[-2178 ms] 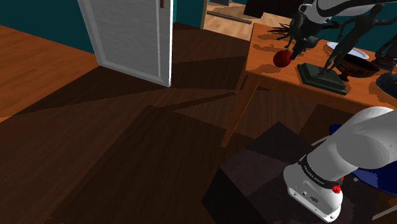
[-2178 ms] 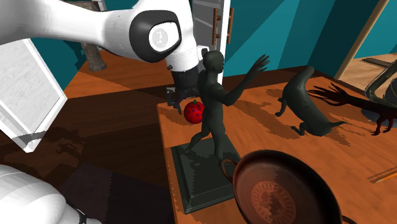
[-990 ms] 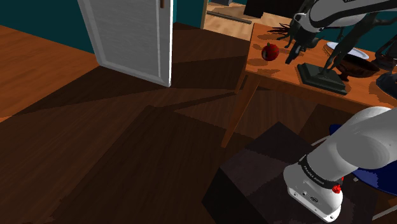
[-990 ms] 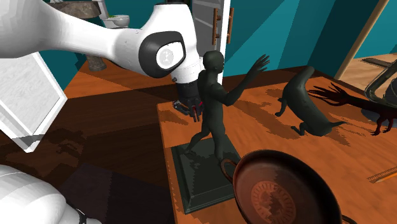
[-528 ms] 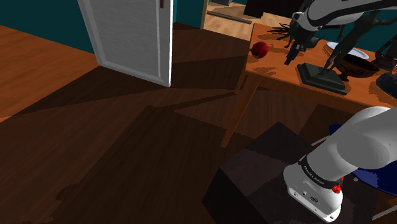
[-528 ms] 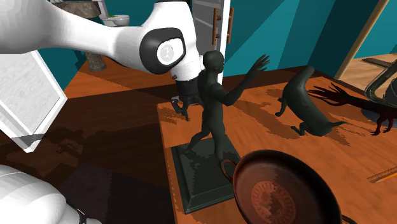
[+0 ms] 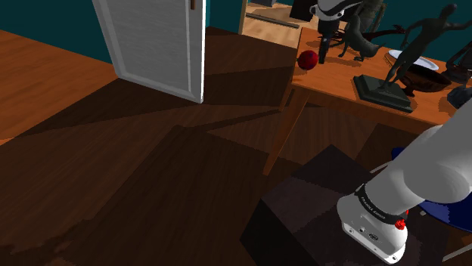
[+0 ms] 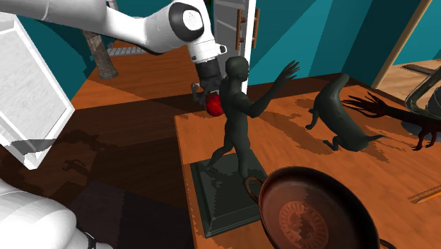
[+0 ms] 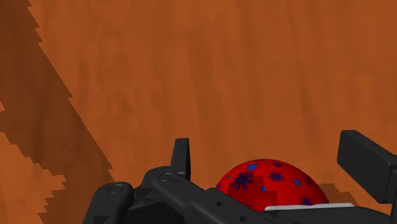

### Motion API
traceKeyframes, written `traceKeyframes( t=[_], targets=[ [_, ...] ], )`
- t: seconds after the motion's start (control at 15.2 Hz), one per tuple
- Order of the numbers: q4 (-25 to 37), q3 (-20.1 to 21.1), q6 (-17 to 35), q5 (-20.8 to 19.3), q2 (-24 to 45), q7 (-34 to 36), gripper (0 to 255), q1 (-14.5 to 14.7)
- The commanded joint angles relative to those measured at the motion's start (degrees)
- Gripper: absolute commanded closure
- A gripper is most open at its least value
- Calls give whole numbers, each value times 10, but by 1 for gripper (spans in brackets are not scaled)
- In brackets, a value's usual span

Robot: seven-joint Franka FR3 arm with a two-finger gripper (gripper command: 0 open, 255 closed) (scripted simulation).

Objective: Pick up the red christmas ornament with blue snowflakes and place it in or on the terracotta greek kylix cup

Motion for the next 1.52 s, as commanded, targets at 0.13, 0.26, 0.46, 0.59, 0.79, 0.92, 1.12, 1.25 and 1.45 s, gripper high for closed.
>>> traceKeyframes(
  t=[0.13, 0.26, 0.46, 0.59, 0.79, 0.92, 1.12, 1.25, 1.45],
  targets=[
    [155, 18, -98, -14, 135, 14, 0, 19],
    [246, 23, -152, -19, 210, 12, 0, 26],
    [264, 22, -158, -23, 235, 13, 0, 26],
    [246, 21, -143, -25, 232, 15, 0, 24],
    [220, 19, -120, -28, 227, 19, 0, 20],
    [215, 19, -116, -29, 226, 20, 0, 19],
    [215, 19, -116, -29, 226, 20, 0, 19],
    [215, 19, -116, -29, 226, 20, 0, 19],
    [215, 19, -116, -29, 226, 20, 255, 19]
  ],
)
